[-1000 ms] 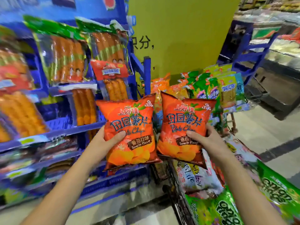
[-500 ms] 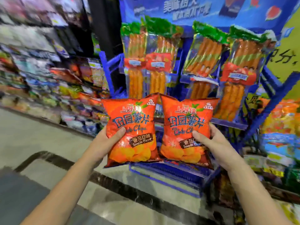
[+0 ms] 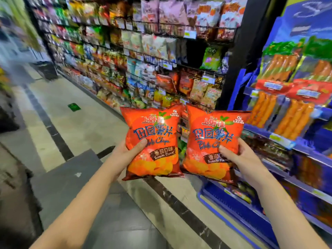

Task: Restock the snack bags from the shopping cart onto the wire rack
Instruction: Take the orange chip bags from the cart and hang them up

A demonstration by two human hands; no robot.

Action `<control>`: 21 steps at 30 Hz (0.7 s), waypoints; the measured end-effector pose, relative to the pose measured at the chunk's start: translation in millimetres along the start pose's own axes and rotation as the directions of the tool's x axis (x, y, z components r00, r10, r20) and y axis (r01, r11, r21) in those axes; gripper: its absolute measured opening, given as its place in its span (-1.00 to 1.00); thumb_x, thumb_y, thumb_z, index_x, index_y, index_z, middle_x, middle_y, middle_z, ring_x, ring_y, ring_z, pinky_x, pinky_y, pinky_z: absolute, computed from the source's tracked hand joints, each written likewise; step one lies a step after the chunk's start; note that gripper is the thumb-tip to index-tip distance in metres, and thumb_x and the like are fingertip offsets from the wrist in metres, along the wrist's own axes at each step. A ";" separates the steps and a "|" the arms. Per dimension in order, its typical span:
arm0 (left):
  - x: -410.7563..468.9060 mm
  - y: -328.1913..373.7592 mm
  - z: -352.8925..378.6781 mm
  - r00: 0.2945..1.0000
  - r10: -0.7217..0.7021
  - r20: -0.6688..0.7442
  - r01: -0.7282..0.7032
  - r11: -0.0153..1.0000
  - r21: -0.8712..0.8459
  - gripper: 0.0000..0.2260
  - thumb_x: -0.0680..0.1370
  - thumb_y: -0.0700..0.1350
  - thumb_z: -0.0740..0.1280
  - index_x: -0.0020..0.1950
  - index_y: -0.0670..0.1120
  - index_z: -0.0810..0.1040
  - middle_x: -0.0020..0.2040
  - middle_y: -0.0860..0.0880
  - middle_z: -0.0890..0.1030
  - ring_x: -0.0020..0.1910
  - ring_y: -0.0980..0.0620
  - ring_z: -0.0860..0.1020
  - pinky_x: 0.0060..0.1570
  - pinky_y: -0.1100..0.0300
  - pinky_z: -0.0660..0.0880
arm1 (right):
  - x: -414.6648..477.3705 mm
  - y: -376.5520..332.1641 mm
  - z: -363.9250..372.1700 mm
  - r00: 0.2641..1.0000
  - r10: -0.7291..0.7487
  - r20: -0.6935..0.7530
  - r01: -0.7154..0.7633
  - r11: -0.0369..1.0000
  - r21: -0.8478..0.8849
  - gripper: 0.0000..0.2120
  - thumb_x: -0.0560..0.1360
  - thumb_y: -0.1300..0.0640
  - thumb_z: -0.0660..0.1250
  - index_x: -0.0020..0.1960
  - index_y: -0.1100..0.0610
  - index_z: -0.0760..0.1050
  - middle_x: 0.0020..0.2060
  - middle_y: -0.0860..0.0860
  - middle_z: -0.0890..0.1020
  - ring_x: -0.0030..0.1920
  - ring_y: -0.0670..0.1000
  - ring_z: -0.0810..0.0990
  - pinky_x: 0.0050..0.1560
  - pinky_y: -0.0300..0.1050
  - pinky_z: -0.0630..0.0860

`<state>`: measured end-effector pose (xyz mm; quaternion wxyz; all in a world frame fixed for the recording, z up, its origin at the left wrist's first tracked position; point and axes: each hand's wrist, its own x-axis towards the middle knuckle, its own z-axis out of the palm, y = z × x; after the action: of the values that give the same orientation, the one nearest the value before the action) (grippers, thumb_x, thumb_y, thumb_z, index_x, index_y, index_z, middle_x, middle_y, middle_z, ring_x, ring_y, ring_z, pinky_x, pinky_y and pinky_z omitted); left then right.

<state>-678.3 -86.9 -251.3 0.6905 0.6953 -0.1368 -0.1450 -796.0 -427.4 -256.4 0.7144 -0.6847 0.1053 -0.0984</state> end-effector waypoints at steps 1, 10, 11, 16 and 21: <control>1.3 1.8 -16.4 1.000 0.011 -0.015 -0.011 1.000 -0.003 -0.27 0.28 0.36 0.55 0.38 0.10 0.51 0.16 0.08 0.73 0.13 0.02 0.71 -0.02 0.18 0.67 | 8.4 2.3 15.5 1.000 0.005 0.004 -0.005 1.000 0.000 -0.23 0.24 -0.12 0.66 0.37 0.01 0.47 0.14 -0.05 0.73 0.12 0.02 0.72 -0.01 -0.06 0.66; 61.5 -3.6 -123.4 0.993 0.017 -0.118 -0.018 1.000 -0.005 -0.47 0.42 0.23 0.51 0.35 0.15 0.51 0.17 0.09 0.72 0.14 0.03 0.70 0.13 0.04 0.63 | 112.0 7.6 115.0 0.998 -0.004 0.057 0.003 1.000 0.013 -0.41 0.35 0.11 0.54 0.35 0.05 0.47 0.11 -0.02 0.74 0.11 0.06 0.73 -0.06 -0.12 0.69; 75.0 -6.2 -131.7 0.992 0.016 -0.124 -0.017 1.000 -0.006 -0.57 0.50 0.11 0.45 0.35 0.14 0.50 0.16 0.10 0.73 0.14 0.03 0.70 0.09 0.07 0.65 | 128.6 10.1 121.0 0.998 -0.010 0.061 0.009 1.000 0.016 -0.41 0.34 0.11 0.54 0.35 0.05 0.47 0.12 -0.01 0.74 0.13 0.08 0.72 -0.04 -0.10 0.69; 164.2 -10.4 -163.9 0.995 -0.002 -0.102 0.004 1.000 0.016 -0.70 0.62 -0.08 0.36 0.33 0.14 0.48 0.14 0.10 0.73 0.08 0.06 0.72 -0.07 0.20 0.66 | 223.2 18.5 146.0 0.997 -0.052 0.052 0.051 0.998 0.021 -0.04 0.04 -0.23 0.74 0.33 0.06 0.48 0.14 -0.01 0.73 0.11 0.00 0.72 -0.07 -0.20 0.66; 271.6 -10.5 -181.5 0.997 -0.008 -0.078 0.011 0.999 0.041 -0.50 0.50 0.09 0.45 0.41 0.07 0.48 0.19 0.05 0.72 0.16 -0.02 0.70 0.10 0.05 0.66 | 318.8 21.8 148.0 0.999 -0.033 -0.005 0.033 0.999 0.037 0.07 -0.03 -0.27 0.74 0.39 0.02 0.46 0.16 -0.05 0.72 0.12 0.00 0.72 -0.07 -0.14 0.68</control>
<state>-357.5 -25.8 -264.4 0.6800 0.7153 -0.1096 -0.1183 -448.4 -375.5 -277.2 0.7250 -0.6728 0.0939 -0.1136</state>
